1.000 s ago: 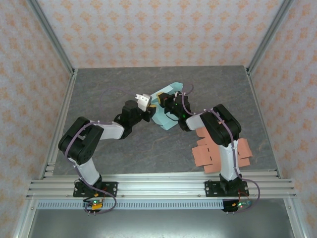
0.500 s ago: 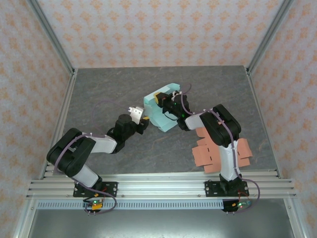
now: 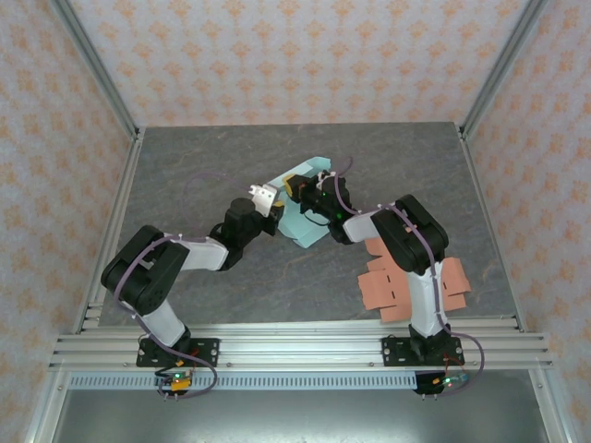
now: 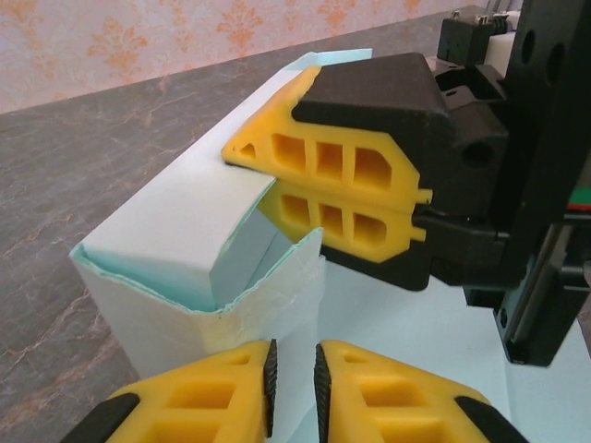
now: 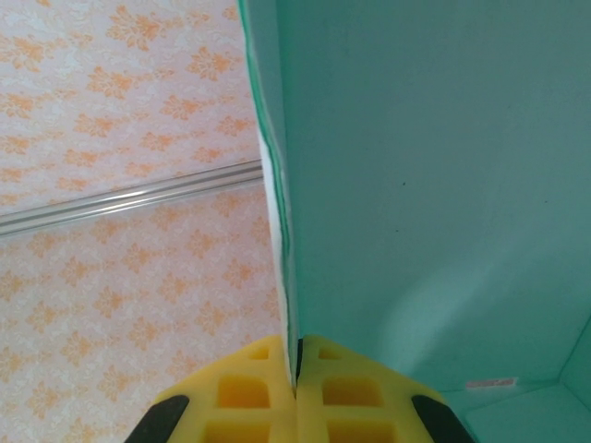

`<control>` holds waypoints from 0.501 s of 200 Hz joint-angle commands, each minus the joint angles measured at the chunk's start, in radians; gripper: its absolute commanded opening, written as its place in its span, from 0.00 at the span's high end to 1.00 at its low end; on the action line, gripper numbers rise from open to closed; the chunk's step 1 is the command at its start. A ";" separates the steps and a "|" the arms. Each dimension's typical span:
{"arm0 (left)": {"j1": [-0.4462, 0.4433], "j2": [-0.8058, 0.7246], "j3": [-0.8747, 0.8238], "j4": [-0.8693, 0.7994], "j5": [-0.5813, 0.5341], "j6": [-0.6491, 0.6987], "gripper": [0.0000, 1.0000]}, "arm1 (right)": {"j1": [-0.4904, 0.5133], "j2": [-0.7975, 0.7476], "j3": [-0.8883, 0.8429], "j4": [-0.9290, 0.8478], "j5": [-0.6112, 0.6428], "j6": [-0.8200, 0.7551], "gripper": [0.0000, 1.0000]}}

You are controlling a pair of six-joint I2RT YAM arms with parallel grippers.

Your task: Fold the paper box

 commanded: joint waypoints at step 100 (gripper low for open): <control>-0.036 0.002 0.035 -0.023 -0.403 -0.044 0.81 | 0.093 -0.085 -0.086 0.023 0.063 0.062 0.99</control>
